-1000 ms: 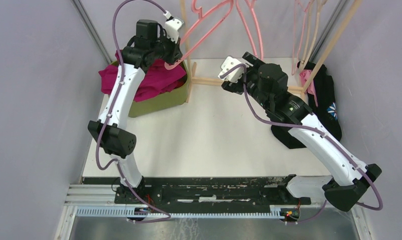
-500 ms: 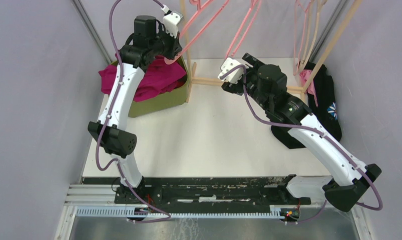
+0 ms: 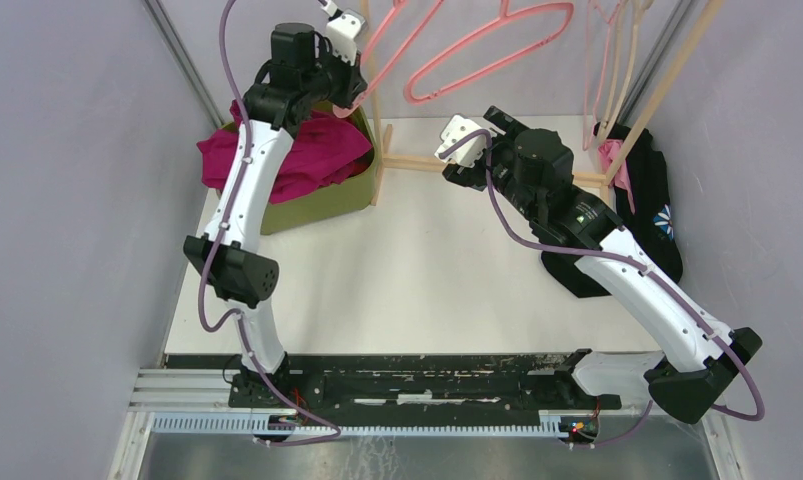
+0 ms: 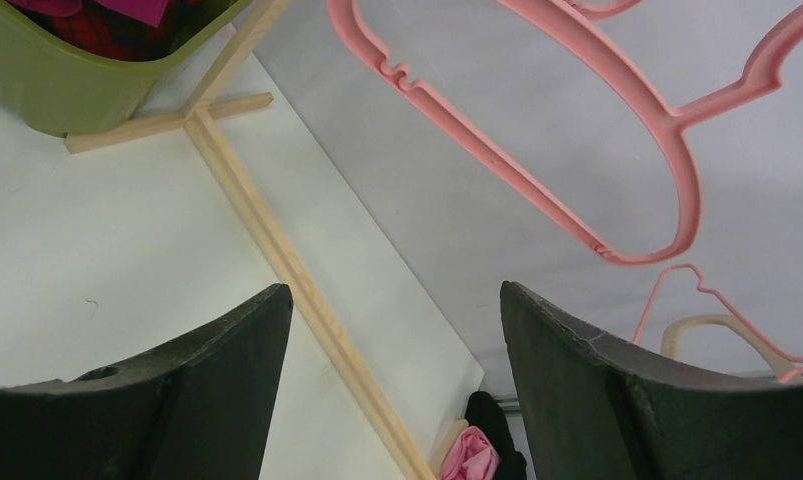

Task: Remove the skirt from the hanger
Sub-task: Place the hanger at the clothesline.

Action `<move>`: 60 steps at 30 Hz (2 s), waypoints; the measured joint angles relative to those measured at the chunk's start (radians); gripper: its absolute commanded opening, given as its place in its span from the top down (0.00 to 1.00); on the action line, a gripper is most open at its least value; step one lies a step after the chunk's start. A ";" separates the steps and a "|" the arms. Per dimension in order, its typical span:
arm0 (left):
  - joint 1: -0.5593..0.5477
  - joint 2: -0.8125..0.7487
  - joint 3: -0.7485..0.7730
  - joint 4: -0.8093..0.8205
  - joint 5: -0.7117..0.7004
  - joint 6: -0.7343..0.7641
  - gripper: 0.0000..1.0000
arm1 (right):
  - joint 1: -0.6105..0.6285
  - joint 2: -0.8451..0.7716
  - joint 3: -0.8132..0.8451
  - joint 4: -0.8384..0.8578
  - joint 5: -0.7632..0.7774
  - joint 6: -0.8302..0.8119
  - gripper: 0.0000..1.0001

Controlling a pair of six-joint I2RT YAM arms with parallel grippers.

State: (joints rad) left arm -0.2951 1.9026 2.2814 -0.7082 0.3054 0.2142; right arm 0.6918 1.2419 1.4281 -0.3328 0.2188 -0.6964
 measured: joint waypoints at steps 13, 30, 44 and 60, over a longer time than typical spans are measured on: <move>-0.004 0.068 0.001 0.011 0.014 -0.035 0.97 | -0.001 0.000 0.000 -0.008 0.001 -0.001 0.19; -0.010 0.039 -0.037 0.031 0.040 -0.045 0.97 | -0.006 0.014 0.002 -0.019 -0.001 -0.001 0.19; -0.010 0.025 -0.037 0.032 0.036 -0.045 0.97 | -0.007 0.029 0.006 -0.020 -0.005 -0.001 0.19; -0.010 0.027 0.016 0.056 0.033 -0.046 0.97 | -0.007 0.036 0.012 -0.020 -0.007 -0.001 0.19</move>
State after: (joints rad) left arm -0.3054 1.9297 2.2971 -0.6521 0.3386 0.1684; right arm 0.6849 1.2781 1.4399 -0.3531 0.2115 -0.6975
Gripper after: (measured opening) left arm 0.122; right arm 0.810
